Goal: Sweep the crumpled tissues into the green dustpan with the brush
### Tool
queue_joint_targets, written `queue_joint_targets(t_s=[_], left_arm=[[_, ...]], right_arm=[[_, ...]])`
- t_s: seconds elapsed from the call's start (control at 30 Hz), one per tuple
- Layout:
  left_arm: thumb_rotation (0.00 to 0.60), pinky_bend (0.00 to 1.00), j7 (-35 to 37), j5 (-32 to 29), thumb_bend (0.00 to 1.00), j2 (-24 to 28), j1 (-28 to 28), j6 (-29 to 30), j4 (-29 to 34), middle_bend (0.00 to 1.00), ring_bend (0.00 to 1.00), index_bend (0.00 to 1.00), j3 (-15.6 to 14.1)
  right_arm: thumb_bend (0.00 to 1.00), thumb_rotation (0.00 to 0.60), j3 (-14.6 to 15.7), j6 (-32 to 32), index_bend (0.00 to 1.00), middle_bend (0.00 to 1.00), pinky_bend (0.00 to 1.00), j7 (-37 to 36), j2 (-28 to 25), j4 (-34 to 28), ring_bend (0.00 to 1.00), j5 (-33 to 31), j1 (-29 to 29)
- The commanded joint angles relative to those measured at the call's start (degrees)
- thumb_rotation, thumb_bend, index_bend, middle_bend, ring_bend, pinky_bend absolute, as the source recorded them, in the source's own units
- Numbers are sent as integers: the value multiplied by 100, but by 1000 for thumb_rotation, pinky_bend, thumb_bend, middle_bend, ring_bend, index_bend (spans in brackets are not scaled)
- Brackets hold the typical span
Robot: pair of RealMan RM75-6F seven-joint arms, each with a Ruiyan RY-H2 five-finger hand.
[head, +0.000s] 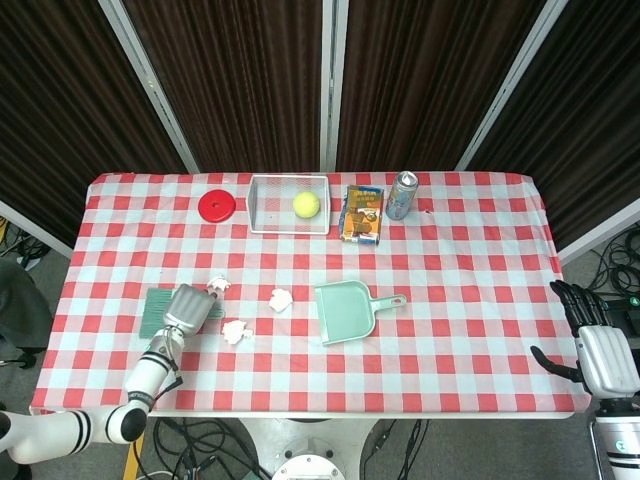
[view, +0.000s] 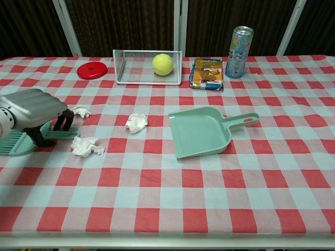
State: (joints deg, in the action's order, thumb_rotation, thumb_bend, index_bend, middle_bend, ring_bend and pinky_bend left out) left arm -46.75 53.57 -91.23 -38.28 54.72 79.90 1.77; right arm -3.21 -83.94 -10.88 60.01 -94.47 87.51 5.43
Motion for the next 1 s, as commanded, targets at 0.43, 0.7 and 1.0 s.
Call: queue_joint_targets(t_s=[0.43, 0.7, 1.0], left_arm=[[600, 862, 1673, 1489, 433, 332, 190, 269, -268, 560, 663, 537, -177], [600, 872, 3426, 2732, 462, 915, 396, 874, -282, 573, 662, 545, -324], [600, 876, 5383, 3501, 472, 1156, 413, 1284, -661, 580, 660, 552, -302]], right_arm=[[135, 600, 11, 22, 0, 68, 0, 131, -70, -130, 0, 16, 1], [199, 600, 36, 396, 0, 99, 0, 494, -178, -360, 0, 158, 254], [183, 600, -450, 1638, 146, 257, 29, 1511, 314, -836, 12, -176, 1361]])
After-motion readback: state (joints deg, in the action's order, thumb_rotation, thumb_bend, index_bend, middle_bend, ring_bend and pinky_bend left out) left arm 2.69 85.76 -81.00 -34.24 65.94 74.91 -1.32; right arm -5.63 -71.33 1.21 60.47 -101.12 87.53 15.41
